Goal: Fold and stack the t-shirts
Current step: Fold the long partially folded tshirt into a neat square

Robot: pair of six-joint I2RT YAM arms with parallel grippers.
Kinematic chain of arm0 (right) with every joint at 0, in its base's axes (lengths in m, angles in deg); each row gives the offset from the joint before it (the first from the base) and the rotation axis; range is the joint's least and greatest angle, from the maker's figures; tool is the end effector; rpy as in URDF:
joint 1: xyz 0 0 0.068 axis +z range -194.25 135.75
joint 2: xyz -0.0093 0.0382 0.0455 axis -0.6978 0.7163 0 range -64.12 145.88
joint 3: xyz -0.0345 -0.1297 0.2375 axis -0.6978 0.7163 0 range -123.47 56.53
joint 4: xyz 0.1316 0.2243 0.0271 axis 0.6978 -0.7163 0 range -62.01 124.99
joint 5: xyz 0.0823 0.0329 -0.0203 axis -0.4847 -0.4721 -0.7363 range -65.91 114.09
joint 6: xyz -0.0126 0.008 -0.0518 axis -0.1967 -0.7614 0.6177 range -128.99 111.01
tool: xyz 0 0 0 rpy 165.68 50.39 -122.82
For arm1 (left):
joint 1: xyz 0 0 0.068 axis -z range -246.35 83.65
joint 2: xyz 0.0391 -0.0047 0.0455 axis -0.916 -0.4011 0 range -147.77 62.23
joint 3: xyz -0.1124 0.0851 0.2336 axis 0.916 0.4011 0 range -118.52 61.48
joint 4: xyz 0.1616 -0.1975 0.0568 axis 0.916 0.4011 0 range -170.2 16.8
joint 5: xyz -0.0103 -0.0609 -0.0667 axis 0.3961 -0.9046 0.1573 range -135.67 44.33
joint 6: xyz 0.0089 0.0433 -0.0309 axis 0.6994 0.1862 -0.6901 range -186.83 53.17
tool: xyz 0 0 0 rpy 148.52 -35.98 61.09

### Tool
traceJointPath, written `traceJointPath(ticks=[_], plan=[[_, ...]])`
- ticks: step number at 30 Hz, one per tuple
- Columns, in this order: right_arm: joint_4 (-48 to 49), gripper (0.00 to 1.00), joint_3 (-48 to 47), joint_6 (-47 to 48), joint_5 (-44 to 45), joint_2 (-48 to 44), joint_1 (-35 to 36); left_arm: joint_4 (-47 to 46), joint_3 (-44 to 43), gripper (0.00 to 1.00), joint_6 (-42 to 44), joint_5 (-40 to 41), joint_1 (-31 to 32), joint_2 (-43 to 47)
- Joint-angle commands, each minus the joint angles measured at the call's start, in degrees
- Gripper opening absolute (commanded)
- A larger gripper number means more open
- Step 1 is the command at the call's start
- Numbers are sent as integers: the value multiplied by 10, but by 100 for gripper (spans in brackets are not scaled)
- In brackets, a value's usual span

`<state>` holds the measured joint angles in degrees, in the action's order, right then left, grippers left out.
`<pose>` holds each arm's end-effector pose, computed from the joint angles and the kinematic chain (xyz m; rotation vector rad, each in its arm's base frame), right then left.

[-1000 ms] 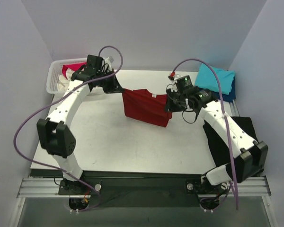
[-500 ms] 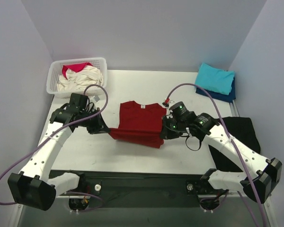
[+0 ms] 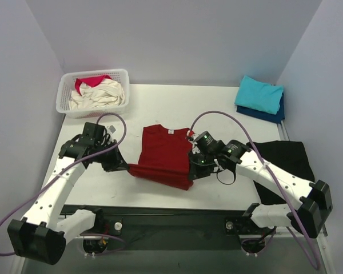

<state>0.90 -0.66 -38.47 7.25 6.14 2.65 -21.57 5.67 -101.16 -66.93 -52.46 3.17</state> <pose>0.1678 0.1944 0.2857 -0.5377 2.5224 0.9239 0.1743 -0.0563 0.2914 -0.3602 2.7262 -0.7516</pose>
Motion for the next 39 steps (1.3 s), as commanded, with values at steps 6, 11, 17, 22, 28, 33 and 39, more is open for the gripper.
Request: traceJointPath(ticks=[6,11,17,22,28,33,39], plan=[[0,0,-74,39,53,90,-83,-111,-147,0,22,48,-6,-179],[25,0,-130,55,56,151,-141,-123,-281,0,34,42,-7,-338],[43,0,-214,71,39,269,-199,-130,-425,0,31,18,-7,-519],[49,0,-264,57,37,361,-238,-116,-548,6,47,-22,3,-682],[58,31,-267,26,73,385,-255,-101,-725,56,84,-37,6,-828],[66,39,-257,-1,138,350,-258,-142,-719,72,88,30,5,-814],[61,38,-251,9,136,325,-243,-269,-581,87,80,61,6,-678]])
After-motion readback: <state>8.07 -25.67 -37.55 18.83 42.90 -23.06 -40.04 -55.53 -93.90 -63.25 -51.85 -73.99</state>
